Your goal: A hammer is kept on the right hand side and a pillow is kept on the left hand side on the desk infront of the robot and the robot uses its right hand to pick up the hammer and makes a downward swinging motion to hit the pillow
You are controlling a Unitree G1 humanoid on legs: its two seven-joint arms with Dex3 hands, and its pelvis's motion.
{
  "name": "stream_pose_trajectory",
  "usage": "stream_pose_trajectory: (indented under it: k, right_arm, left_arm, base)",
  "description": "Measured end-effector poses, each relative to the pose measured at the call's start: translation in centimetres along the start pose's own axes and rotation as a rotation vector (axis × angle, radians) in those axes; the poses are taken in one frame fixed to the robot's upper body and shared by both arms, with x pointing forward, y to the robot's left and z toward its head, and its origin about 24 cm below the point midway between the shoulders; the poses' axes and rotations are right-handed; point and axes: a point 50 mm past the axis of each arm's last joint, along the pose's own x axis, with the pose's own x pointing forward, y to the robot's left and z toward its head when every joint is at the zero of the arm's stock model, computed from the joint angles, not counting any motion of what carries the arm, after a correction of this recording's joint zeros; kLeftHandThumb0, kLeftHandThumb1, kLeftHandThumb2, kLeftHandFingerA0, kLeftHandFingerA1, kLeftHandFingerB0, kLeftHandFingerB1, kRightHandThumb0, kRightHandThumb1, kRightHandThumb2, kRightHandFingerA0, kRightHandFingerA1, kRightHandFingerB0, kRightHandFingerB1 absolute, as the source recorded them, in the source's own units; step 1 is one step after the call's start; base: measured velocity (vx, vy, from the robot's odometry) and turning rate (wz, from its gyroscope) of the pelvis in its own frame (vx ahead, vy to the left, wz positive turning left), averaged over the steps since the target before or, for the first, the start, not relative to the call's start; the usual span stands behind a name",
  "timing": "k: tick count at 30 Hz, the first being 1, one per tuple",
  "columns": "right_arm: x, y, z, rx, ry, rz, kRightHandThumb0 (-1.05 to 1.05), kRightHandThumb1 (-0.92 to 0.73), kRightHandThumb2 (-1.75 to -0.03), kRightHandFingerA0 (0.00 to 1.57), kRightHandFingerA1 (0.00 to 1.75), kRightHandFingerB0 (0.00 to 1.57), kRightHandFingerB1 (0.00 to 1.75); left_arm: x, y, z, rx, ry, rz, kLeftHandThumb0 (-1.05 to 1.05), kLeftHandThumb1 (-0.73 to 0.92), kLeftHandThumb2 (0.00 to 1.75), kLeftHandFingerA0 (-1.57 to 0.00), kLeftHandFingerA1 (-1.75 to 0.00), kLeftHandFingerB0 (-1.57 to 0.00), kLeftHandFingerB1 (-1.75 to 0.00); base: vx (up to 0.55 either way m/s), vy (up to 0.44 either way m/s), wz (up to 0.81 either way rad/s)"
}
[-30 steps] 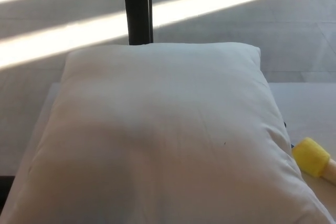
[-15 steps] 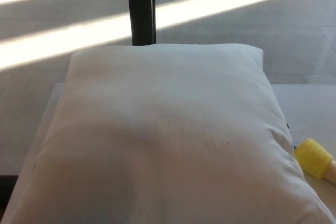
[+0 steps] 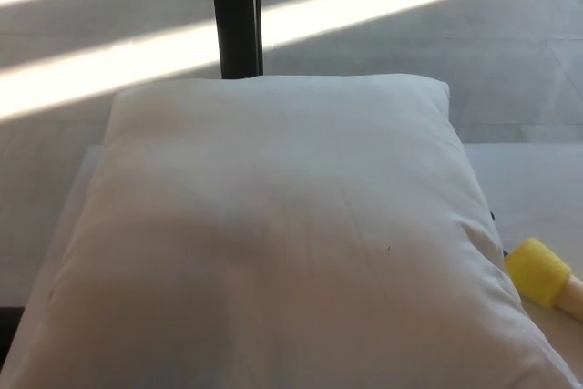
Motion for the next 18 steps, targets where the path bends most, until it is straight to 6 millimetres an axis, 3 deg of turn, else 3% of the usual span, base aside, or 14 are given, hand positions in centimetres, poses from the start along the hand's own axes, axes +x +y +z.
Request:
stream_pose_trajectory:
  k: [1, 2, 3, 4, 5, 6, 7, 16, 17, 18]
  right_arm:
    - [0.0, 0.01, -0.02, 0.001, 0.003, 0.0, -0.68, -0.74, -0.61, 0.18, 0.57, 0.13, 0.3]
    - [0.0, 0.01, -0.08, 0.002, 0.009, 0.001, -0.71, -0.6, -0.89, 0.16, 0.59, 0.07, 0.43]
    - [0.0, 0.04, -0.08, 0.003, 0.013, 0.0, -0.71, -0.6, -0.89, 0.15, 0.59, 0.07, 0.42]
    - [-0.01, 0.09, -0.02, 0.003, 0.014, 0.001, -0.71, -0.6, -0.9, 0.16, 0.59, 0.06, 0.42]
    - [-0.01, 0.15, 0.06, 0.003, 0.014, 0.002, -0.37, -0.49, -1.04, 0.05, 0.54, 0.0, 0.5]
    - [-0.03, 0.2, 0.13, 0.002, 0.014, 0.003, -0.37, -0.49, -1.04, 0.05, 0.54, 0.0, 0.5]
    - [-0.07, 0.27, 0.24, 0.001, 0.012, 0.006, -0.37, -0.5, -1.05, 0.05, 0.54, 0.0, 0.51]
    - [-0.03, 0.4, 0.31, 0.01, 0.024, 0.007, -0.36, -0.49, -1.04, 0.05, 0.54, 0.0, 0.5]
    - [-0.01, 0.39, 0.29, 0.012, 0.026, 0.006, -0.65, -0.75, -0.62, 0.16, 0.58, 0.16, 0.3]
    - [0.02, 0.38, 0.25, 0.017, 0.029, 0.004, -0.64, -0.77, -0.63, 0.1, 0.57, 0.2, 0.31]
  left_arm:
    - [-0.01, 0.01, -0.01, 0.0, 0.0, 0.0, -0.65, 0.75, 0.63, -0.6, -0.54, -0.5, -0.43]
    - [-0.01, 0.03, -0.01, -0.001, 0.0, 0.001, -0.66, 0.75, 0.63, -0.6, -0.54, -0.5, -0.43]
    - [-0.01, 0.03, -0.01, -0.002, 0.0, 0.002, -0.65, 0.58, 0.99, -0.54, -0.63, -0.44, -0.56]
    - [-0.02, 0.04, -0.02, -0.002, 0.0, 0.002, -0.65, 0.59, 0.99, -0.54, -0.64, -0.44, -0.56]
    - [-0.02, 0.05, -0.02, -0.002, 0.0, 0.003, -0.66, 0.59, 0.99, -0.54, -0.64, -0.43, -0.56]
    - [-0.02, 0.06, -0.03, -0.001, 0.0, 0.004, -0.66, 0.59, 0.99, -0.54, -0.64, -0.43, -0.56]
    - [-0.03, 0.07, -0.04, -0.001, 0.001, 0.005, -0.66, 0.74, 0.62, -0.6, -0.54, -0.51, -0.43]
    - [-0.04, 0.1, -0.03, -0.003, -0.001, 0.007, -0.67, 0.74, 0.62, -0.58, -0.55, -0.5, -0.43]
    - [-0.04, 0.1, -0.04, -0.004, -0.001, 0.007, -0.66, 0.75, 0.62, -0.59, -0.54, -0.51, -0.43]
    - [-0.04, 0.11, -0.03, -0.004, -0.001, 0.008, -0.67, 0.76, 0.63, -0.57, -0.55, -0.48, -0.42]
  base:
    - [0.0, 0.0, 0.0]
    - [0.0, 0.0, 0.0]
    - [0.0, 0.0, 0.0]
    - [0.0, 0.0, 0.0]
    - [0.0, 0.0, 0.0]
    - [0.0, 0.0, 0.0]
    - [0.0, 0.0, 0.0]
    - [0.0, 0.0, 0.0]
    - [0.0, 0.0, 0.0]
    - [0.0, 0.0, 0.0]
